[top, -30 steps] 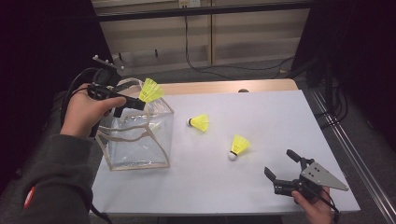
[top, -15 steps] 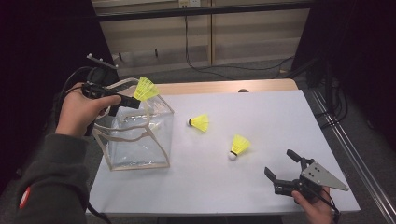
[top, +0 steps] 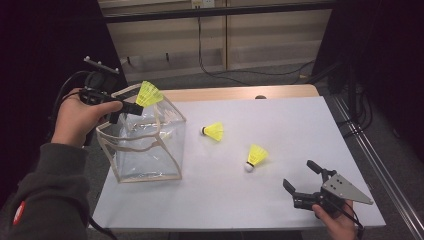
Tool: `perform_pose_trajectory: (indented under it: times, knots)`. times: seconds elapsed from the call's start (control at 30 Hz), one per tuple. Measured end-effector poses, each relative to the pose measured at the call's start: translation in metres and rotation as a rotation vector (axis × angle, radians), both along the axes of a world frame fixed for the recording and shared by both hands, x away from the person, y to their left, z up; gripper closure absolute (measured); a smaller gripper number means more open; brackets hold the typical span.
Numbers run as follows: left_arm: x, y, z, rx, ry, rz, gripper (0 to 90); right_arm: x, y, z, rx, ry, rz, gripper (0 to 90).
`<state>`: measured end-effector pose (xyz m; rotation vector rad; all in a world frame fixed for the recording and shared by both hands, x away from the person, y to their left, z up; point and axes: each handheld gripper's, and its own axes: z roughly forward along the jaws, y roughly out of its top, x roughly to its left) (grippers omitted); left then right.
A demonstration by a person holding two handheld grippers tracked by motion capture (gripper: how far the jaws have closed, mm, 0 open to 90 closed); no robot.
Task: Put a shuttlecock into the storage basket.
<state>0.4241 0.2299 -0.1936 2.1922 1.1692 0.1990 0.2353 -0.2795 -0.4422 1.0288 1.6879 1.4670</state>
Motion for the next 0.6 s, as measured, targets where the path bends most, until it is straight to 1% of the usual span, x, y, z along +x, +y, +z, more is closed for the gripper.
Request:
perform_pose_trajectory:
  times: [0.3,0.37,0.43,0.5,0.6]
  knots:
    - [-0.001,0.01,0.004,-0.001,-0.001,0.02,64.8,0.0,0.0,0.0,0.001,-0.001,-0.001,2.5]
    - [-0.001,0.01,0.003,-0.005,-0.003,0.026,64.8,0.0,0.0,0.0,0.003,-0.001,-0.001,2.5]
    - [-0.001,0.014,0.003,0.003,-0.005,0.037,64.8,0.0,0.0,0.0,0.002,-0.001,-0.002,2.5]
    - [-0.001,0.015,0.003,-0.003,-0.002,0.044,64.8,0.0,0.0,0.0,0.002,-0.002,-0.002,2.5]
    - [0.0,0.018,0.001,0.004,-0.004,0.052,64.8,0.0,0.0,0.0,0.0,-0.001,-0.001,2.5]
